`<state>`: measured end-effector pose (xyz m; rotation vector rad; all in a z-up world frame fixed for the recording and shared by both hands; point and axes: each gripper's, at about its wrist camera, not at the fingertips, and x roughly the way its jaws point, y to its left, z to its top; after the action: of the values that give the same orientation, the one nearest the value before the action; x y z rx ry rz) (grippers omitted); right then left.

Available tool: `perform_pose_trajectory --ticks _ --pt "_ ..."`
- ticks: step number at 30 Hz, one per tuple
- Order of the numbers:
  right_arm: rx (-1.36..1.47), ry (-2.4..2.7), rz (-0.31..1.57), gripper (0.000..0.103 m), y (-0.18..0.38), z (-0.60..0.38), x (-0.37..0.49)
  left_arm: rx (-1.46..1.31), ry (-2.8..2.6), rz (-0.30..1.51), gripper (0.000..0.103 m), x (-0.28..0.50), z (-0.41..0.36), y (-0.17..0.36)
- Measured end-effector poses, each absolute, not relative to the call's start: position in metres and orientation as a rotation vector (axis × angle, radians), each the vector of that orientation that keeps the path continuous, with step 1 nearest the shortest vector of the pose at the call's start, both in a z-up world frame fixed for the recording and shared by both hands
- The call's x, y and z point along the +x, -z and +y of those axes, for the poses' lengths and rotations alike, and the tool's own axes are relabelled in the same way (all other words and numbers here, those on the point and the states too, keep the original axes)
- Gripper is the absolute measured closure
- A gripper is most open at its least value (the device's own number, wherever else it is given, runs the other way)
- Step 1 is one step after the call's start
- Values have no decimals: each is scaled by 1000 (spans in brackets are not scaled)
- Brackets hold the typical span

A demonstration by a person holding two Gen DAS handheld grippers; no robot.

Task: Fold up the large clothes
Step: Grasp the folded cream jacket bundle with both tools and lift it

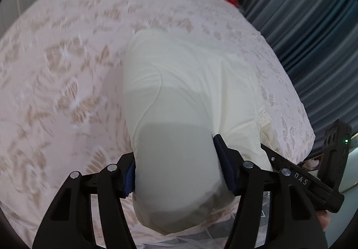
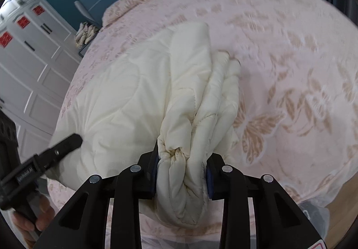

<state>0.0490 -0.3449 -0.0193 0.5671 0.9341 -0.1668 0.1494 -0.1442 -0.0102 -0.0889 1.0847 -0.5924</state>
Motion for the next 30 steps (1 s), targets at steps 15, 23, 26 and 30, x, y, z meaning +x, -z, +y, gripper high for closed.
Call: perform_pose_trajectory --ticks 15,23,26,30 --pt "258 171 650 72 -98 -276 21 -59 643 782 46 108 -91 -98" --pt "154 156 523 74 -142 -242 23 -41 654 613 47 94 -60 -146" --pt "118 138 464 74 -160 -230 28 -38 657 548 47 93 -47 -162" --pt "84 108 398 74 -177 -213 40 -27 653 449 47 99 -28 -183"
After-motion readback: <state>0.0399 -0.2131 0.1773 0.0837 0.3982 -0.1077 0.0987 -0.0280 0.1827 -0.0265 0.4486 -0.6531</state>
